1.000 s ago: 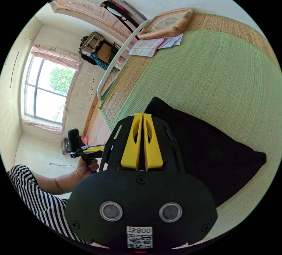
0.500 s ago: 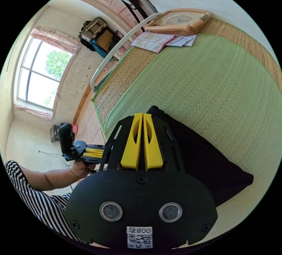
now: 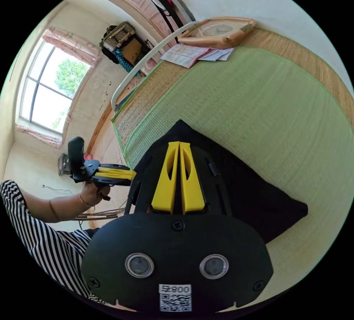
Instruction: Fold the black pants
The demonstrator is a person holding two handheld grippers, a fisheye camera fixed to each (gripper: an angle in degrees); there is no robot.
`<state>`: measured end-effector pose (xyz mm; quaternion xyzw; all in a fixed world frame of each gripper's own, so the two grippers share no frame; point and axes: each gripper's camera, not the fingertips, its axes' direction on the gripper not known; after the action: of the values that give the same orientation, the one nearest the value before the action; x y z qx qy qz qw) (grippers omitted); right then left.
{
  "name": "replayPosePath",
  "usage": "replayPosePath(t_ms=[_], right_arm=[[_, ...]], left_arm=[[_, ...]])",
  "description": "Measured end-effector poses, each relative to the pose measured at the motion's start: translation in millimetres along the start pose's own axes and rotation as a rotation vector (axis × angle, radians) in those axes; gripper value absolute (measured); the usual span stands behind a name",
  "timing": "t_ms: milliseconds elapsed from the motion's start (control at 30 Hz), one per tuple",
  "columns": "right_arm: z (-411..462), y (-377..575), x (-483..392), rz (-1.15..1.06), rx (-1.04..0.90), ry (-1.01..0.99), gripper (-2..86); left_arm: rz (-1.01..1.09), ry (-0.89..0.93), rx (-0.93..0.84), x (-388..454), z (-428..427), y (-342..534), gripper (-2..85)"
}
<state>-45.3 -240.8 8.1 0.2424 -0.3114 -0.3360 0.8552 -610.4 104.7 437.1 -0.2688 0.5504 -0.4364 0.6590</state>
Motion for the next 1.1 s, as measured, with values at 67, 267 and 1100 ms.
replayPosePath(t_ms=[67, 267, 1100], right_arm=[[-9, 25, 15, 0.051, -0.02, -0.006, 0.1], [-74, 99, 66, 0.239, 0.101, 0.094, 0.3], [-145, 182, 143, 0.383, 0.124, -0.001, 0.2]], left_arm=[[-0.017, 0.038, 0.024, 6, 0, -4, 0.1], [0.061, 0.064, 0.077, 56, -5, -31, 0.5], [0.524, -0.016, -0.226, 279, 129, -236, 1.0]])
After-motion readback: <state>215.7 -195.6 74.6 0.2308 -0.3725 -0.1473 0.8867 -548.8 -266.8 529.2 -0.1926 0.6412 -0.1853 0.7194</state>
